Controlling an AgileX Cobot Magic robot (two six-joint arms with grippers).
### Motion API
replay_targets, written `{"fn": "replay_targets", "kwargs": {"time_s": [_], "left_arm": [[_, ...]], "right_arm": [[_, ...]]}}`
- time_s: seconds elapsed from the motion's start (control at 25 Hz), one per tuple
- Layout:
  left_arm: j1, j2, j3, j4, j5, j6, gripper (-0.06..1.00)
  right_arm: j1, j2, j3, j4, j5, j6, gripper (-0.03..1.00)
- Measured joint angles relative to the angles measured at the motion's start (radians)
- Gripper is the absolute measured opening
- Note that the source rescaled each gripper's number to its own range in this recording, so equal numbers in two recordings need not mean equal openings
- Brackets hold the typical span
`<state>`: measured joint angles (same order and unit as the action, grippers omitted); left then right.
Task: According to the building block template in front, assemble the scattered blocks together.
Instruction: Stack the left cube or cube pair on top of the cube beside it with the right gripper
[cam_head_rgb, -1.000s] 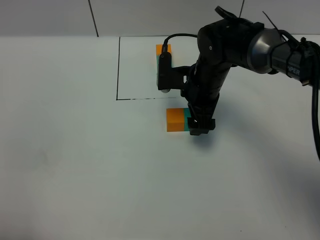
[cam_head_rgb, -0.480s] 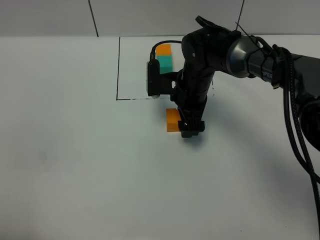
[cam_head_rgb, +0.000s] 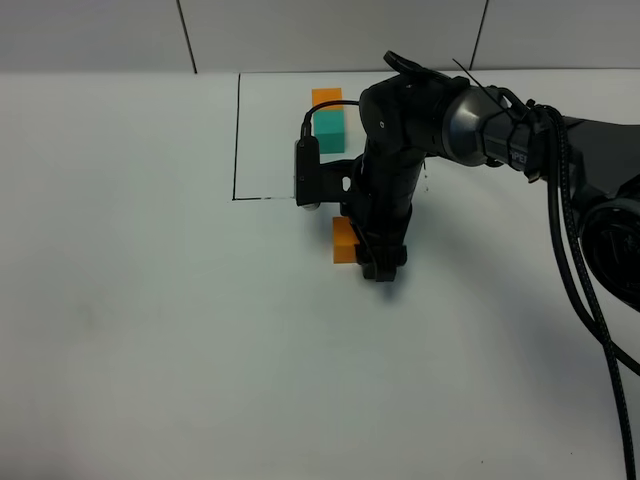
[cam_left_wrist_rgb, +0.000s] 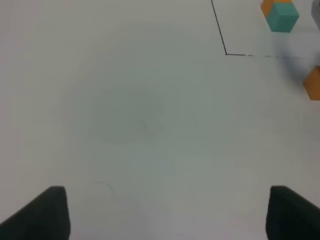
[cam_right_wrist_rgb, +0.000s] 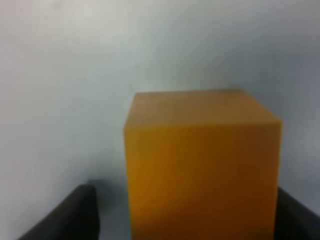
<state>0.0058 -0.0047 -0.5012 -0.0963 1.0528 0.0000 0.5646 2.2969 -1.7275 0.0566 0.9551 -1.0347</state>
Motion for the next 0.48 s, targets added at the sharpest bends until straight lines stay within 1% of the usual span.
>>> {"fn": "replay_targets", "kwargs": {"time_s": [0.04,0.12,0.16,0.32,0.4,0.48], "left_arm": [[0.000,0.000,0.000,0.000,0.000,0.000,0.67],[0.000,0.000,0.000,0.000,0.000,0.000,0.67],[0.000,0.000,0.000,0.000,0.000,0.000,0.67],[0.000,0.000,0.000,0.000,0.000,0.000,0.67],[0.000,0.000,0.000,0.000,0.000,0.000,0.67],[0.000,0.000,0.000,0.000,0.000,0.000,0.67]], "right_arm": [[0.000,0.001,0.000,0.000,-0.001,0.000,0.28],[0.000,0.001,0.000,-0.001,-0.005,0.000,0.06],[0.000,0.001,0.000,-0.001,-0.005,0.000,0.02],[0.000,0.001,0.000,-0.001,-0.010,0.014,0.02],[0.000,0.001,0.000,0.000,-0.030,0.045,0.02],[0.000,0.001,-0.005,0.000,-0.047,0.112,0.02]]}}
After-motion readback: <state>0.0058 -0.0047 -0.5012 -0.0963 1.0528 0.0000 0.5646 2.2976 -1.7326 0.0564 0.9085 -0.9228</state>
